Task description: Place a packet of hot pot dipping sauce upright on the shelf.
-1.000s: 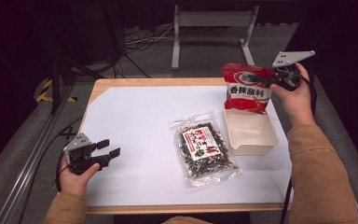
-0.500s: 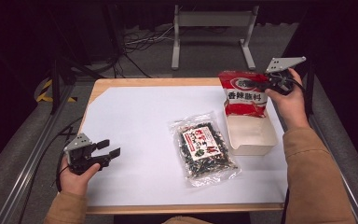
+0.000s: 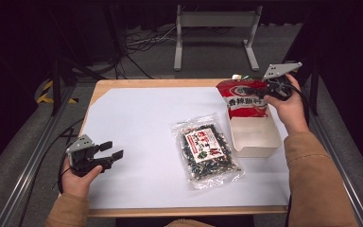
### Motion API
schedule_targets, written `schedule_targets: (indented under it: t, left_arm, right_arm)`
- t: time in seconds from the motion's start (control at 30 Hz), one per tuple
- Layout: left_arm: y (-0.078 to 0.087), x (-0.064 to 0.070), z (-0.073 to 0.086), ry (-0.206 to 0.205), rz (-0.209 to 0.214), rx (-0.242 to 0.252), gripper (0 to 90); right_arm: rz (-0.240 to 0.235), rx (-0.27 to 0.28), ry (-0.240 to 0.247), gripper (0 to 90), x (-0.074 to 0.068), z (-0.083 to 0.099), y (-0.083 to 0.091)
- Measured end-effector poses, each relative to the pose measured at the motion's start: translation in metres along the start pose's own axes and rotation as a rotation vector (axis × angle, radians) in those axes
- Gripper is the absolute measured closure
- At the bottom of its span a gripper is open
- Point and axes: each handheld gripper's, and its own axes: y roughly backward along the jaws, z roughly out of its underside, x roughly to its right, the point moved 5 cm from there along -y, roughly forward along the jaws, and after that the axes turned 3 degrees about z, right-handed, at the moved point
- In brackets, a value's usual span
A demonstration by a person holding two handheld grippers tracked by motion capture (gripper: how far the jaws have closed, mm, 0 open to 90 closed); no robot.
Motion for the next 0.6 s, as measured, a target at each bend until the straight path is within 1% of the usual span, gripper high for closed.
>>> schedule_targets:
  t: [0.07,0.13,0.17,0.23,0.27,0.33,0.4,0.43,0.47,0.6]
  left_arm:
    - [0.0,0.0,0.0,0.002,0.002,0.0,36.1]
    - [-0.001,0.0,0.0,0.004,0.002,-0.001,36.1]
    - [-0.002,0.0,0.0,0.003,0.004,0.0,36.1]
    - [-0.002,0.001,-0.001,0.002,0.007,-0.004,36.1]
    - [-0.003,0.001,-0.001,-0.004,0.008,-0.005,36.0]
    - [-0.004,0.001,-0.001,-0.004,0.012,-0.006,35.8]
    - [-0.005,0.002,-0.001,-0.005,0.014,-0.011,35.2]
    - [-0.005,0.002,-0.001,-0.005,0.014,-0.011,34.9]
    - [-0.006,0.002,-0.001,-0.004,0.019,-0.016,34.6]
    - [-0.011,0.002,-0.002,-0.011,0.023,-0.025,32.8]
  right_arm:
    - [0.013,-0.016,-0.01,85.9,0.002,0.007,0.0]
    - [0.022,-0.009,-0.038,86.0,0.004,0.012,0.002]
    - [0.027,-0.011,-0.045,85.9,0.004,0.014,0.003]
    - [0.047,-0.034,-0.056,85.9,0.007,0.019,0.005]
    - [0.051,-0.039,-0.062,86.0,0.007,0.02,0.005]
    - [0.063,-0.053,-0.082,86.0,0.009,0.026,0.007]
    - [0.074,-0.065,-0.091,86.0,0.01,0.03,0.008]
    - [0.074,-0.065,-0.091,86.0,0.01,0.03,0.008]
    - [0.078,-0.063,-0.106,85.7,0.011,0.034,0.009]
    - [0.081,-0.061,-0.111,83.5,0.01,0.034,0.01]
